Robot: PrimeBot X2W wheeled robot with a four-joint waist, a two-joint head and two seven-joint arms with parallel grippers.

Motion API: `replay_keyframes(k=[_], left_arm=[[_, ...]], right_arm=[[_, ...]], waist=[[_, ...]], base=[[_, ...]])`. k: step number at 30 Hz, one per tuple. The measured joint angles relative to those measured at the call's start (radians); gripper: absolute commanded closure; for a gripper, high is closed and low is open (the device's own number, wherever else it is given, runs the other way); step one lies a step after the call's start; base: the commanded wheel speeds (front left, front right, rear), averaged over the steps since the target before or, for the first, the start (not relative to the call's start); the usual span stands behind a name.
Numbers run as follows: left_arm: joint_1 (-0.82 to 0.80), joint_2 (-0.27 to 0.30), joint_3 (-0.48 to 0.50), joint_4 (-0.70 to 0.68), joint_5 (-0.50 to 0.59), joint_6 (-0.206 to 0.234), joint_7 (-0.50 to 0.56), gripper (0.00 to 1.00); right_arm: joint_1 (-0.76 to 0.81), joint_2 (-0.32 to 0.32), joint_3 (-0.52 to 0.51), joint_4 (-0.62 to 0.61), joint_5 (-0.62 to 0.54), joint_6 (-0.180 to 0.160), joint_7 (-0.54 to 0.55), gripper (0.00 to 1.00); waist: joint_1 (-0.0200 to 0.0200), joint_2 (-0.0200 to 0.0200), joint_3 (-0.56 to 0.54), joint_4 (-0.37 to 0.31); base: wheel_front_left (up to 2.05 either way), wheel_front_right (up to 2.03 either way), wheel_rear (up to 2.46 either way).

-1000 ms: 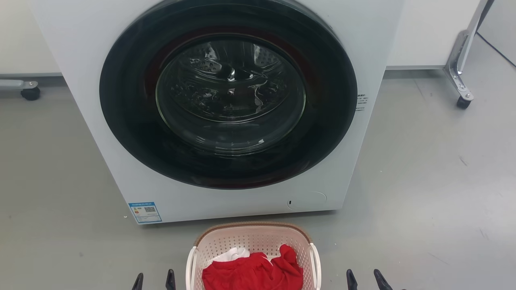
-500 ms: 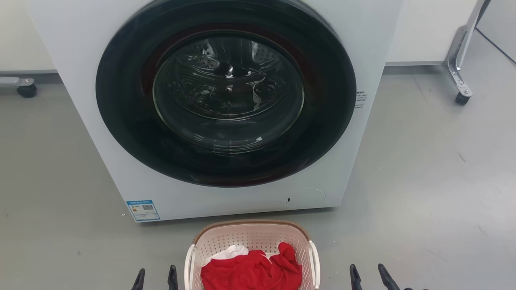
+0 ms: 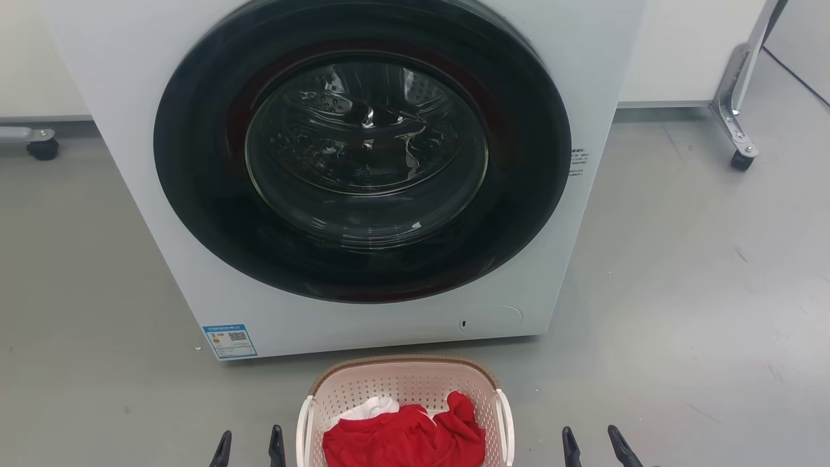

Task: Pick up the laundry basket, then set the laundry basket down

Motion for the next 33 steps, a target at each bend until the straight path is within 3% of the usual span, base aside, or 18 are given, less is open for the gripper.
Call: replay_keyframes(k=[13, 14, 23, 33], left_arm=[[0.003, -0.003, 0.004, 0.003, 0.012, -0.002, 0.0, 0.0], [0.004, -0.003, 0.003, 0.007, 0.013, -0.002, 0.001, 1.0], [0.031, -0.006, 0.003, 0.064, -0.001, -0.01, 0.011, 1.0], [0.027, -0.009, 0.038, 0.064, -0.127, -0.029, 0.051, 1.0]], right_arm=[[0.018, 0.002, -0.009, -0.012, -0.01, 0.0, 0.0, 0.0], [0.018, 0.002, -0.009, -0.009, -0.009, 0.0, 0.001, 1.0], [0.048, 0.002, -0.017, 0.047, 0.009, 0.003, 0.009, 1.0], [0.042, 0.003, -0.065, 0.043, 0.144, 0.028, 0.046, 1.0]], waist=[[0.0, 0.0, -0.005, 0.001], [0.0, 0.0, -0.005, 0.001], [0.0, 0.0, -0.005, 0.002], [0.0, 0.0, -0.006, 0.007]], base=[[0.0, 0.0, 0.0], [0.0, 0.0, 0.0], [0.0, 0.0, 0.0], [0.0, 0.0, 0.0]])
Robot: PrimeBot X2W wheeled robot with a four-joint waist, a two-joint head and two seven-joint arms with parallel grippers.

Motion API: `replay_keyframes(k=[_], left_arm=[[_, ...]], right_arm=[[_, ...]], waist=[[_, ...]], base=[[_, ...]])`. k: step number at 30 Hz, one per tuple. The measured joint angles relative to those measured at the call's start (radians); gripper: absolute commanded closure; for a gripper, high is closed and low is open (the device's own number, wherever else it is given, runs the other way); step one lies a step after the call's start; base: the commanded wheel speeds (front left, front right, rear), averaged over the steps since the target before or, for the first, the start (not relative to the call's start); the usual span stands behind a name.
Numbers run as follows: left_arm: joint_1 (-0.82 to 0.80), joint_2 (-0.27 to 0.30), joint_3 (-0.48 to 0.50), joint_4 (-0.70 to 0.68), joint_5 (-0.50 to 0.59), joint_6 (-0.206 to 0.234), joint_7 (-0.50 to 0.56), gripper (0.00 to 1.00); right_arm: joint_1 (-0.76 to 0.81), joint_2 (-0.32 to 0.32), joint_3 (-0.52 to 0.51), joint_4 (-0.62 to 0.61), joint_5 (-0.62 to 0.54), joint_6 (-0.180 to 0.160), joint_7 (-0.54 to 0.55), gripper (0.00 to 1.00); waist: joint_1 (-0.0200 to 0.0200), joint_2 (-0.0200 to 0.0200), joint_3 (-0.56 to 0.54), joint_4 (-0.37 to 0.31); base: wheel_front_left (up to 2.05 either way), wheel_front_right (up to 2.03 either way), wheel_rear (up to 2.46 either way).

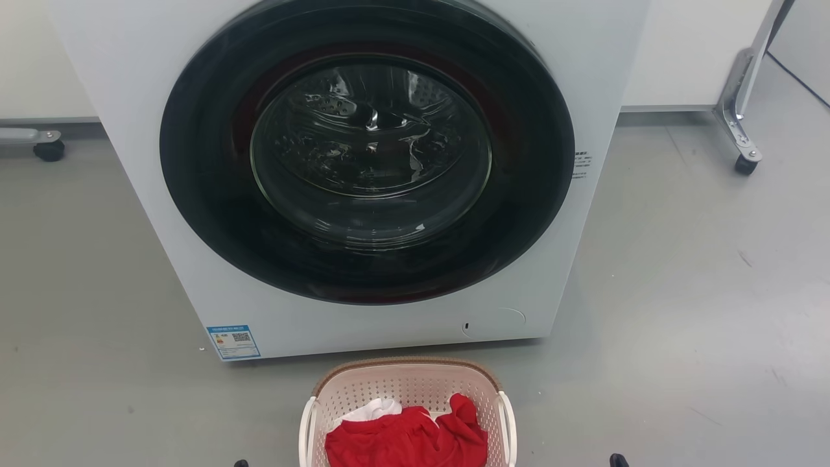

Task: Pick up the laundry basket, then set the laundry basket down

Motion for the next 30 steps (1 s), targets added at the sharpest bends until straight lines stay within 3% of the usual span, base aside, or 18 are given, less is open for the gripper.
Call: replay_keyframes(k=[30], left_arm=[[-0.052, -0.014, 0.1, -0.001, -0.378, -0.079, 0.116, 1.0]], right_arm=[[-0.038, 0.004, -0.152, -0.013, 0.401, 0.076, 0.119, 1.0]], waist=[[0.0001, 0.0, -0.003, 0.014]], base=[[0.0, 0.0, 0.0]])
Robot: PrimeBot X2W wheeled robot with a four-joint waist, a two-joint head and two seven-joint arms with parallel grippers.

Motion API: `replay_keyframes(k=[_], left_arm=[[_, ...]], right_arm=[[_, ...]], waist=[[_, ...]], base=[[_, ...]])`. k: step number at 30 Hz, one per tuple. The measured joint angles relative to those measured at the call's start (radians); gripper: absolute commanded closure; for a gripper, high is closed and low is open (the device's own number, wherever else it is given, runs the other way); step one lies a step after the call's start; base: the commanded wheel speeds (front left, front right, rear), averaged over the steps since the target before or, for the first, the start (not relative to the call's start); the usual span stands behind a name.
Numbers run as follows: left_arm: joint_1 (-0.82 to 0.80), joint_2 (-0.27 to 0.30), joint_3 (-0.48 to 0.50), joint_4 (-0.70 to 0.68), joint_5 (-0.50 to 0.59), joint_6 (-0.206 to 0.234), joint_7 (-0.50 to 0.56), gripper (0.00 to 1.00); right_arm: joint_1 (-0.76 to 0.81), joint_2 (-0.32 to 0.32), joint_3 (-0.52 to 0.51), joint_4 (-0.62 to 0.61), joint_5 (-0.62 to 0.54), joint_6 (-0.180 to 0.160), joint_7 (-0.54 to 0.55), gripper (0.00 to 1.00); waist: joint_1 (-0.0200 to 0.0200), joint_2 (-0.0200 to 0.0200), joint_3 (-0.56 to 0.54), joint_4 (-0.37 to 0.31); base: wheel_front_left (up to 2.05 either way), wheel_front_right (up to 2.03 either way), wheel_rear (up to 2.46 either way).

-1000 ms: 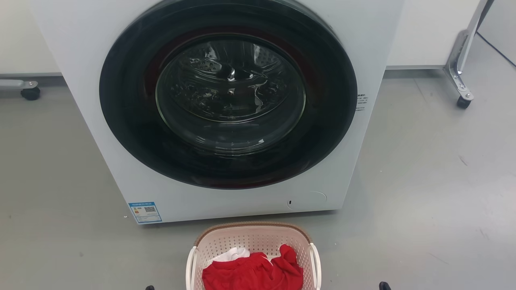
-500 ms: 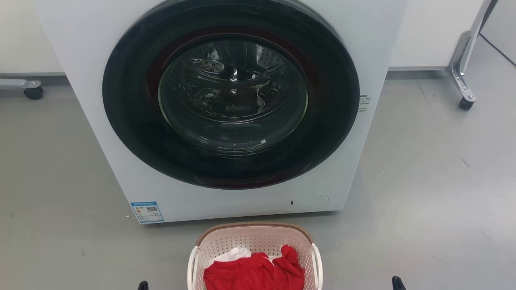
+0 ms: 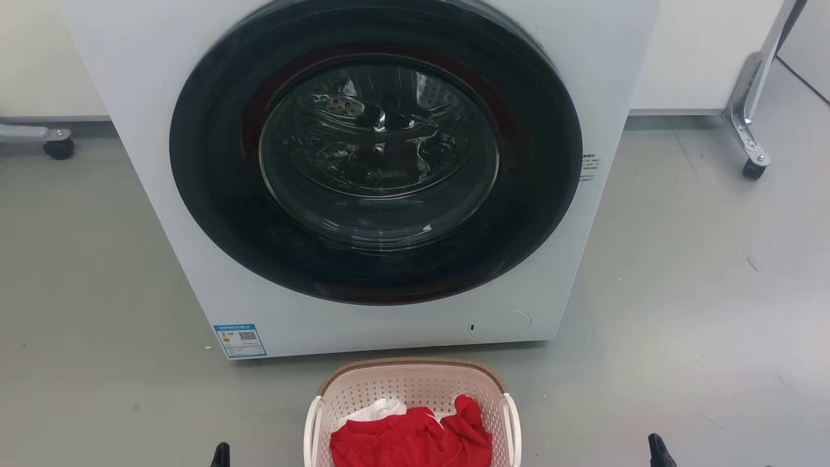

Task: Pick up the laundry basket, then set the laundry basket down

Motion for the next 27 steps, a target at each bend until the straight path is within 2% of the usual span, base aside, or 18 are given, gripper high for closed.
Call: replay_keyframes(k=[27], left_arm=[[-0.044, -0.012, 0.086, -0.002, -0.342, -0.069, 0.095, 1.0]], right_arm=[[-0.039, 0.002, -0.132, -0.011, 0.354, 0.066, 0.094, 1.0]], waist=[[0.0, 0.0, -0.003, 0.013]], base=[[0.0, 0.0, 0.0]])
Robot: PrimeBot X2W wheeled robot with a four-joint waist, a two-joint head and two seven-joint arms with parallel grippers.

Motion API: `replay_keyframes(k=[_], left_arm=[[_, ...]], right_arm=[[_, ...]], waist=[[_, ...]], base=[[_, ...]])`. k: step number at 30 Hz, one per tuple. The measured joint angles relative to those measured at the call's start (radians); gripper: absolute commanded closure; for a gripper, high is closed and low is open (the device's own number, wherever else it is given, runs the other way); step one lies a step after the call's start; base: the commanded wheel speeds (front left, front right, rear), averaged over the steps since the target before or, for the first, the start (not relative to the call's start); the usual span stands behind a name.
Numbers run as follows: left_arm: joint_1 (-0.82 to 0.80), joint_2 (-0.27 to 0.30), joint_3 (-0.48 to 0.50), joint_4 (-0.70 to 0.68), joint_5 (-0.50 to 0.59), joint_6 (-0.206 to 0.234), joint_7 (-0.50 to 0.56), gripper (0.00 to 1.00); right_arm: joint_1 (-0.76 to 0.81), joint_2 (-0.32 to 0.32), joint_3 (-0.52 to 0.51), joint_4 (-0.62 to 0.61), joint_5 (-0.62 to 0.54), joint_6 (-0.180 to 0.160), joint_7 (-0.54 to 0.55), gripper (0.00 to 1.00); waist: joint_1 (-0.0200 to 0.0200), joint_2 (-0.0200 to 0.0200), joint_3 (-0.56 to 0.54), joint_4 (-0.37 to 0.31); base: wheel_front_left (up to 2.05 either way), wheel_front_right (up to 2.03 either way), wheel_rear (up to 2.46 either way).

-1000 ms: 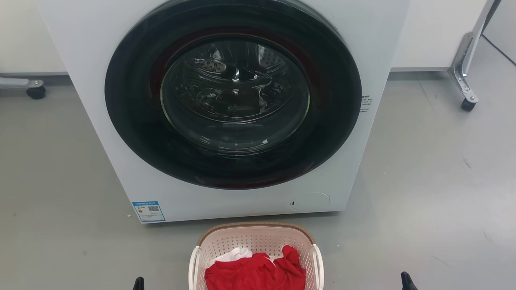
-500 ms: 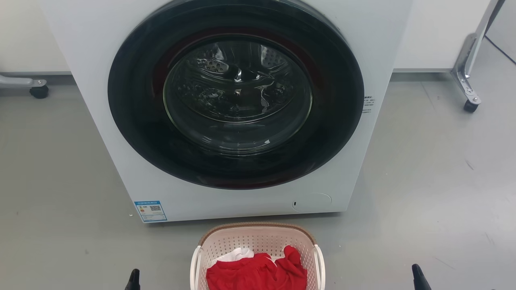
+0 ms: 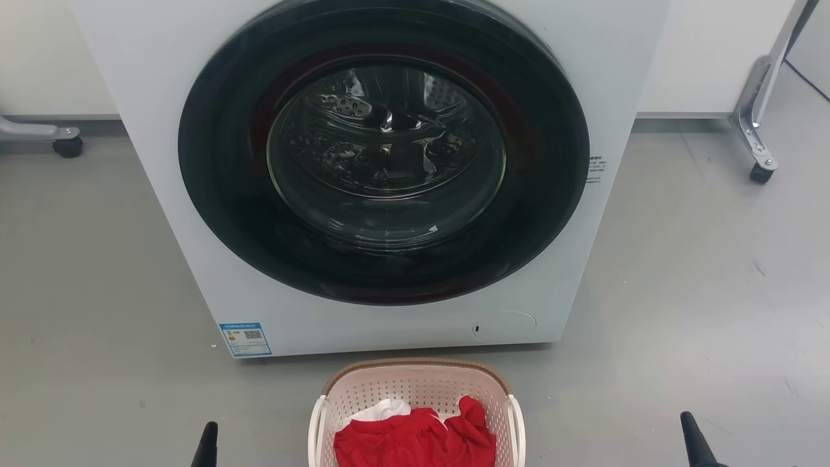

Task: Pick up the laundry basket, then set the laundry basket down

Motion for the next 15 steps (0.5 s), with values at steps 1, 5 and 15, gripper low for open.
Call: replay_keyframes(k=[1, 5, 15], left_arm=[[-0.001, 0.0, 0.003, 0.0, -0.011, -0.001, 0.005, 1.0], [-0.015, -0.003, 0.017, 0.0, -0.063, -0.01, 0.017, 1.0], [-0.031, -0.006, 0.049, -0.001, -0.186, -0.037, 0.053, 1.0]], right_arm=[[-0.003, 0.0, -0.005, -0.001, 0.012, 0.003, 0.005, 1.0], [-0.011, 0.001, -0.024, -0.004, 0.065, 0.015, 0.021, 1.0], [-0.024, 0.002, -0.072, -0.009, 0.193, 0.038, 0.053, 1.0]], waist=[[0.0, 0.0, 0.0, 0.0], [0.0, 0.0, -0.001, 0.002], [0.0, 0.0, -0.002, 0.007]], base=[[0.0, 0.0, 0.0], [0.0, 0.0, 0.0], [0.0, 0.0, 0.0]])
